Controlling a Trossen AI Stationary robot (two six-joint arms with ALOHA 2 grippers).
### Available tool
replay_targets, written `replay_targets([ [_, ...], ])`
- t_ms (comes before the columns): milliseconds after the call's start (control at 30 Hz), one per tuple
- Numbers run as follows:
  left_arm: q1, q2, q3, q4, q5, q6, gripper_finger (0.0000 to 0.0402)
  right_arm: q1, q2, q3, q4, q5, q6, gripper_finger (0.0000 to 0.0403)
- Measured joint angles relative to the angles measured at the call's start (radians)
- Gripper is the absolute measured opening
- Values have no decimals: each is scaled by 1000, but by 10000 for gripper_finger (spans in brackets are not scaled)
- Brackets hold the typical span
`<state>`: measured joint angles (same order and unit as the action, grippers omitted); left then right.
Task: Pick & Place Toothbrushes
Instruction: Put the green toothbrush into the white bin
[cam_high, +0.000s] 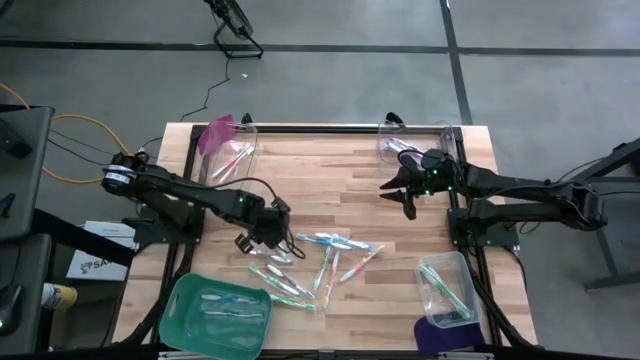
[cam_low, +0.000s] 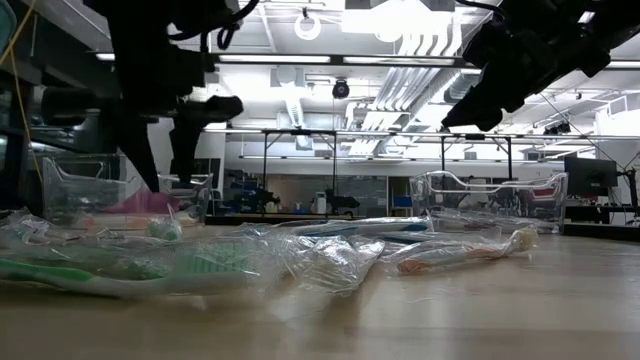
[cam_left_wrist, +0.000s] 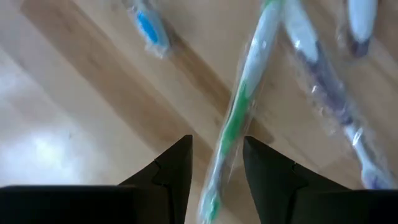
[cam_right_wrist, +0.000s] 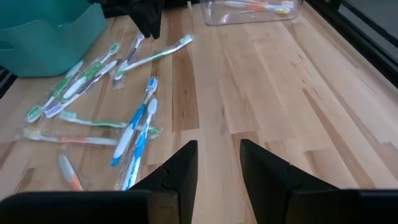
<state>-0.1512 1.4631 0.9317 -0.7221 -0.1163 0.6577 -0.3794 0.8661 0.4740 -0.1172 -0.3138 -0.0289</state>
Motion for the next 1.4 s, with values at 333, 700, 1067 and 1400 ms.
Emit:
replay_targets([
  [333, 14, 0, -73, 132, 85, 53, 136, 0, 0, 0, 0, 6, 2, 113],
  [700, 14, 0, -115, 205, 107, 53, 136, 0, 0, 0, 0, 27, 9, 113],
  [1067, 14, 23, -116, 203, 126, 45, 136, 0, 0, 0, 0, 27, 10, 113],
  [1400, 15, 133, -113, 223, 129, 49, 136, 0, 1, 0, 1, 27, 12, 113],
])
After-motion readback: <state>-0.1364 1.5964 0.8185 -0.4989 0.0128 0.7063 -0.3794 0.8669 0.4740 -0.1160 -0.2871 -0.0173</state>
